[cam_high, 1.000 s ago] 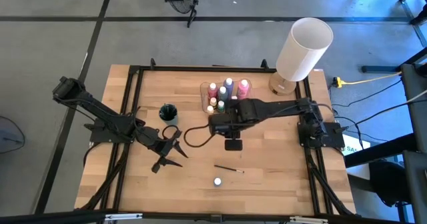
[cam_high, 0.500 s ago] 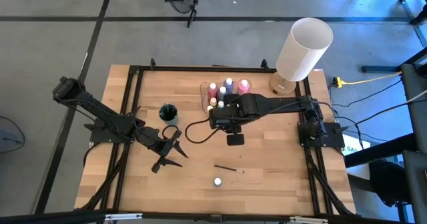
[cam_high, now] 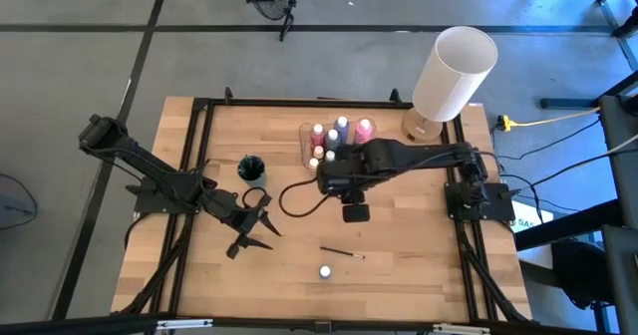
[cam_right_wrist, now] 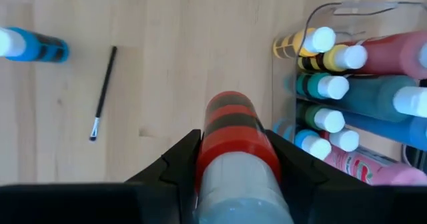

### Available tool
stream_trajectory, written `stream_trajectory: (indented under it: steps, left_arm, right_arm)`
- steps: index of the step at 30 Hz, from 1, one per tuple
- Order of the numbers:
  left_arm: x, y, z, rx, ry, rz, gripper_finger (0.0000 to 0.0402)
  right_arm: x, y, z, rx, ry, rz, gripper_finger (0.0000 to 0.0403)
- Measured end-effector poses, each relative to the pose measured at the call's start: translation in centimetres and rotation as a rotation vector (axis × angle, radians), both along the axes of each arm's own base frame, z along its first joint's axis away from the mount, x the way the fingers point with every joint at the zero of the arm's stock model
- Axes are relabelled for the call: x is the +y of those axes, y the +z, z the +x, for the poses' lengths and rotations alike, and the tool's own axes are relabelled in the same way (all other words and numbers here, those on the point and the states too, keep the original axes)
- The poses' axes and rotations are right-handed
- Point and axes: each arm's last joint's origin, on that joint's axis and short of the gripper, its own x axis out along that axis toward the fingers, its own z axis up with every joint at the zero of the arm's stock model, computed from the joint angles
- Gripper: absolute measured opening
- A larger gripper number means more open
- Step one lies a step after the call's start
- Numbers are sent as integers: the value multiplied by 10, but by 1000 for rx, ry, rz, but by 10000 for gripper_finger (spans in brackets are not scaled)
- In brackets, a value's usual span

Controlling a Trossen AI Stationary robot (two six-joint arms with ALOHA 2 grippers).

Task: Pick & Place Paint Supplies
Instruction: Put the red paint bottle into the transparent bin

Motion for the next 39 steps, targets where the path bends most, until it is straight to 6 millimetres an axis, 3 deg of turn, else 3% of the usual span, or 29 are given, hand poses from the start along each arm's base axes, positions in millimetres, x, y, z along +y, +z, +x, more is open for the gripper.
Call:
stream_trajectory:
  steps: [8, 13, 19, 30, 39]
  left_arm:
    - [0, 0, 0, 0, 0, 0, 180]
    - [0, 0, 0, 1, 0, 0, 180]
    - [0, 0, 0, 0, 0, 0, 180]
    - [0, 0, 0, 0, 0, 0, 180]
    - [0, 0, 0, -1, 0, -1, 180]
  right_arm:
    - [-1, 39, -35, -109, -22, 31, 139]
    - [-7, 44, -60, -111, -77, 20, 139]
    - [-21, 33, -77, -61, -143, -9, 139]
    - [-39, -7, -73, 98, -280, 24, 148]
    - [-46, -9, -71, 90, -310, 29, 141]
